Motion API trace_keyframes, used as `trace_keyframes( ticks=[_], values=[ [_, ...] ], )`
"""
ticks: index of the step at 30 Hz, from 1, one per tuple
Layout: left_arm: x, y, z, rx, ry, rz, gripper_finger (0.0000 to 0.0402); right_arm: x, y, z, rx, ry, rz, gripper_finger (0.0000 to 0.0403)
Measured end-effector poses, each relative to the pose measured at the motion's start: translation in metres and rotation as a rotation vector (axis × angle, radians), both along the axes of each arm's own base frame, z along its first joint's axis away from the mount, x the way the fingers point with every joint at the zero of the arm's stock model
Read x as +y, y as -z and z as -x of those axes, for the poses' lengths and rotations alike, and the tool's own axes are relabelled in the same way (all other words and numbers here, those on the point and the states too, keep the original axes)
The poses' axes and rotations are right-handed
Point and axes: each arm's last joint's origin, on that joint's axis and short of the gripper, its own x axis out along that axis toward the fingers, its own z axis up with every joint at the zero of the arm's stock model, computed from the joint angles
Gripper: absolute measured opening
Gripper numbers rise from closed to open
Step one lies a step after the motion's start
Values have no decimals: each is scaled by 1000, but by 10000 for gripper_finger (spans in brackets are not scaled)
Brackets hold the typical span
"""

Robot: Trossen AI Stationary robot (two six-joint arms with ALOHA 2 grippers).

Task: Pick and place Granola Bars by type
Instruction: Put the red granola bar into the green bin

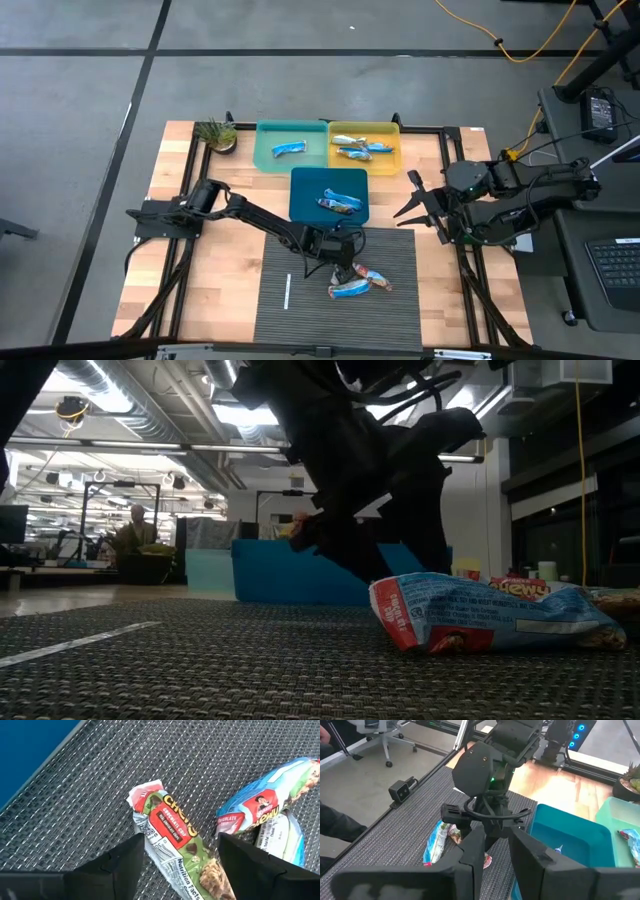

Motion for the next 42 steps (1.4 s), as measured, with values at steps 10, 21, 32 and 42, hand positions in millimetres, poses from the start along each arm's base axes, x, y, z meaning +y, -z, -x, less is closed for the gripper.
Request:
trace_keyframes(
  ticks=[10, 21, 32, 42],
  values=[
    [3, 16, -3, 32, -60, 42, 235, 0, 0, 0, 0, 0, 0, 92],
    [4, 16, -2, 30, -152, 80, 103, 0, 0, 0, 3, 0, 0, 92],
    [0, -50, 11, -114, -105, 26, 33, 0, 1, 0, 5, -1, 4, 92],
    [14, -147, 45, -356, -164, -161, 33, 0, 1, 0, 4, -1, 5, 92]
  ],
)
